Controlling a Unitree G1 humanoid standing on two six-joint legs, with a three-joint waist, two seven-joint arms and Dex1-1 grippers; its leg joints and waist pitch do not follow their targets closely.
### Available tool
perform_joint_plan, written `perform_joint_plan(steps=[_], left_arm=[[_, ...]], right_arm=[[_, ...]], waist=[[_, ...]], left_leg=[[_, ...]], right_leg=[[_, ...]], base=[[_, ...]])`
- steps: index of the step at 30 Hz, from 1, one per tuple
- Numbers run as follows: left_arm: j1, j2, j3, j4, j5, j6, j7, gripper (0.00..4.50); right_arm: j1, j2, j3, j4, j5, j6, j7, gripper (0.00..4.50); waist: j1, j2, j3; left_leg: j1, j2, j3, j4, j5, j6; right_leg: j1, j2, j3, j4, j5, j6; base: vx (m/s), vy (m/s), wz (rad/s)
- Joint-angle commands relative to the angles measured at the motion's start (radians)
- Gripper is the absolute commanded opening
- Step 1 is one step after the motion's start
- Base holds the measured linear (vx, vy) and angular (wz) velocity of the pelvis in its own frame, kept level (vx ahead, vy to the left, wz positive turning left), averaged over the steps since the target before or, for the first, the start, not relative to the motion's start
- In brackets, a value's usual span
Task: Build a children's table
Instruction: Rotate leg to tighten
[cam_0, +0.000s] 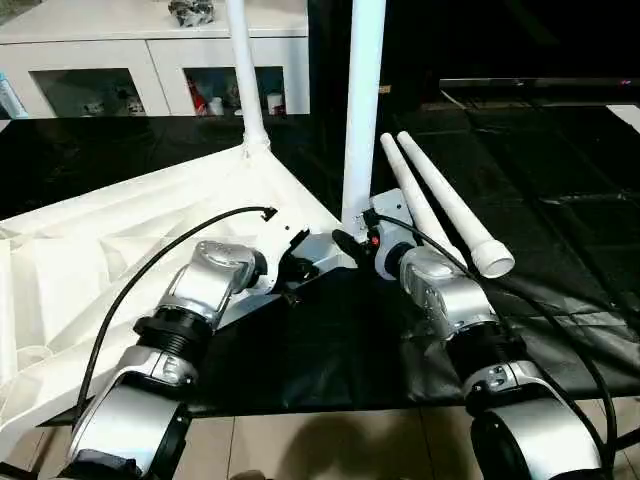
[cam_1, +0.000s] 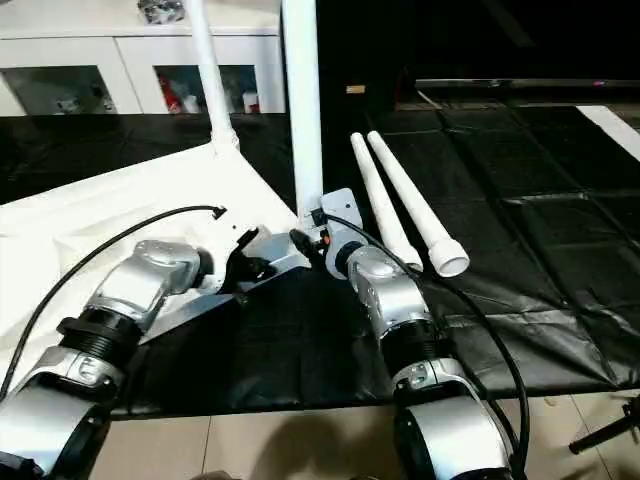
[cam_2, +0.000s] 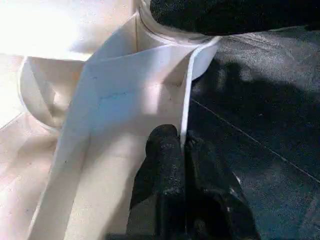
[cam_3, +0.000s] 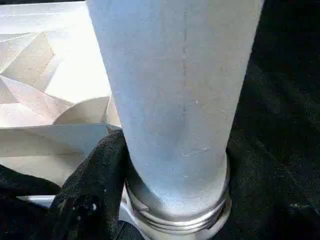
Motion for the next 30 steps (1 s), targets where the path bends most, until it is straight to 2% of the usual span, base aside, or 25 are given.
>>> perform_joint_plan(steps=[1,2,3,5,6,7,9,10,11,12,13,16,19,20,21,24,25,26,29,30], left_arm=[[-0.047,-0.043,0.003,-0.053,-0.026,-0.04,0.038,0.0],[-0.043,-0.038,0.0,-0.057,-0.025,-0.043,0.033,0.0],[-0.039,-0.032,-0.001,-0.06,-0.025,-0.041,0.029,0.0],[-0.034,-0.022,-0.002,-0.066,-0.022,-0.044,0.021,0.0],[-0.03,-0.017,-0.003,-0.069,-0.021,-0.046,0.018,0.0],[-0.029,-0.016,-0.003,-0.07,-0.021,-0.047,0.017,0.0],[-0.023,-0.001,-0.008,-0.071,-0.019,-0.066,0.002,0.0],[-0.02,0.005,-0.01,-0.072,-0.018,-0.071,-0.004,0.0],[-0.017,0.009,-0.012,-0.071,-0.017,-0.076,-0.009,0.0],[-0.015,0.015,-0.016,-0.069,-0.016,-0.087,-0.018,0.0],[-0.013,0.02,-0.019,-0.069,-0.014,-0.092,-0.024,0.0],[-0.008,0.04,-0.029,-0.061,-0.01,-0.131,-0.054,0.0],[0.001,0.063,-0.037,-0.067,-0.013,-0.158,-0.084,0.0],[0.002,0.064,-0.038,-0.068,-0.014,-0.161,-0.085,0.0],[0.008,0.07,-0.038,-0.074,-0.013,-0.175,-0.084,0.0],[0.013,0.071,-0.033,-0.076,-0.015,-0.178,-0.069,0.0],[0.014,0.07,-0.031,-0.076,-0.021,-0.177,-0.074,0.44],[0.017,0.069,-0.026,-0.08,-0.036,-0.172,-0.087,0.55],[0.027,0.06,0.01,-0.116,-0.081,-0.176,-0.094,0.74],[0.027,0.054,0.032,-0.122,-0.094,-0.187,-0.078,0.89]], right_arm=[[0.002,0.094,0.085,-0.018,0.017,-0.015,0.113,3.32],[0.006,0.092,0.085,-0.021,0.016,-0.017,0.116,3.4],[0.011,0.088,0.084,-0.025,0.016,-0.019,0.119,3.53],[0.02,0.077,0.078,-0.032,0.016,-0.026,0.117,3.75],[0.026,0.069,0.074,-0.038,0.017,-0.033,0.117,3.81],[0.028,0.066,0.073,-0.041,0.017,-0.035,0.118,3.88],[0.056,0.038,0.063,-0.088,0.029,-0.041,0.136,4.12],[0.068,0.027,0.061,-0.111,0.035,-0.042,0.146,4.21],[0.079,0.017,0.059,-0.132,0.041,-0.038,0.156,4.36],[0.094,0.004,0.059,-0.159,0.049,-0.032,0.176,4.36],[0.11,-0.012,0.061,-0.187,0.054,-0.028,0.196,4.44],[0.175,-0.09,0.065,-0.291,0.07,0.001,0.27,4.44],[0.232,-0.161,0.067,-0.387,0.091,0.035,0.347,4.44],[0.236,-0.165,0.066,-0.395,0.092,0.037,0.352,4.44],[0.264,-0.2,0.065,-0.45,0.106,0.057,0.386,4.44],[0.291,-0.224,0.059,-0.507,0.122,0.079,0.41,4.44],[0.303,-0.234,0.054,-0.531,0.132,0.093,0.415,4.5],[0.321,-0.249,0.05,-0.563,0.143,0.107,0.424,4.5],[0.376,-0.271,0.053,-0.652,0.164,0.155,0.429,4.5],[0.404,-0.274,0.062,-0.699,0.177,0.18,0.435,4.5]], waist=[[0.001,-0.011,-0.079],[0.001,-0.011,-0.079],[0.0,-0.005,-0.078],[0.0,-0.006,-0.079],[0.0,-0.001,-0.079],[-0.001,-0.003,-0.079],[0.001,0.009,-0.079],[0.001,0.007,-0.08],[0.0,0.011,-0.081],[-0.001,0.008,-0.082],[0.0,0.01,-0.082],[0.001,0.004,-0.079],[0.006,0.007,-0.079],[0.004,0.004,-0.078],[0.005,0.009,-0.079],[0.006,0.001,-0.078],[0.006,-0.005,-0.076],[0.008,-0.008,-0.076],[0.016,0.0,-0.075],[0.015,0.008,-0.073]], left_leg=[[0.007,0.045,-0.016,-0.061,-0.091,0.075],[0.007,0.045,-0.016,-0.062,-0.095,0.074],[0.008,0.046,-0.017,-0.062,-0.103,0.071],[0.008,0.046,-0.017,-0.063,-0.108,0.066],[0.008,0.046,-0.018,-0.063,-0.109,0.065],[0.007,0.046,-0.017,-0.063,-0.109,0.066],[0.008,0.046,-0.019,-0.063,-0.119,0.063],[0.009,0.047,-0.019,-0.063,-0.123,0.064],[0.008,0.047,-0.021,-0.063,-0.12,0.064],[0.007,0.047,-0.02,-0.062,-0.116,0.067],[0.006,0.046,-0.02,-0.061,-0.118,0.074],[0.004,0.046,-0.02,-0.062,-0.123,0.082],[0.005,0.045,-0.019,-0.061,-0.127,0.083],[0.004,0.045,-0.02,-0.061,-0.126,0.081],[0.005,0.045,-0.02,-0.06,-0.133,0.083],[0.003,0.044,-0.019,-0.061,-0.14,0.082],[0.005,0.043,-0.018,-0.062,-0.141,0.082],[0.005,0.042,-0.018,-0.061,-0.14,0.082],[0.007,0.048,-0.019,-0.062,-0.145,0.077],[0.007,0.047,-0.02,-0.063,-0.154,0.075]], right_leg=[[0.066,-0.089,0.066,-0.062,-0.192,-0.176],[0.066,-0.09,0.066,-0.063,-0.197,-0.175],[0.066,-0.089,0.065,-0.064,-0.204,-0.172],[0.067,-0.089,0.066,-0.064,-0.202,-0.172],[0.067,-0.089,0.066,-0.062,-0.198,-0.173],[0.067,-0.089,0.066,-0.063,-0.194,-0.174],[0.067,-0.088,0.065,-0.063,-0.183,-0.176],[0.068,-0.086,0.065,-0.064,-0.175,-0.173],[0.07,-0.087,0.065,-0.06,-0.162,-0.176],[0.07,-0.086,0.065,-0.059,-0.143,-0.181],[0.071,-0.085,0.064,-0.06,-0.135,-0.182],[0.073,-0.085,0.064,-0.064,-0.158,-0.175],[0.072,-0.084,0.064,-0.068,-0.178,-0.166],[0.073,-0.082,0.064,-0.067,-0.178,-0.164],[0.071,-0.084,0.063,-0.069,-0.187,-0.163],[0.072,-0.084,0.061,-0.072,-0.209,-0.156],[0.071,-0.083,0.061,-0.077,-0.234,-0.147],[0.072,-0.083,0.061,-0.076,-0.245,-0.145],[0.066,-0.085,0.061,-0.079,-0.272,-0.14],[0.064,-0.085,0.06,-0.081,-0.282,-0.14]], base=[[0.0,0.0,0.0],[0.0,0.0,0.0],[0.0,0.0,0.0],[0.0,0.0,0.0],[0.0,0.0,0.0],[0.0,0.0,0.0],[0.0,0.0,0.0],[0.0,0.0,0.0],[0.0,0.0,0.0],[0.0,0.0,0.0],[0.0,0.0,0.0],[0.0,0.0,0.0],[0.0,0.0,0.0],[0.0,0.0,0.0],[0.0,0.0,0.0],[0.0,0.0,0.0],[0.0,0.0,0.0],[0.0,0.0,0.0],[0.0,0.0,0.0],[0.0,0.0,0.0]])
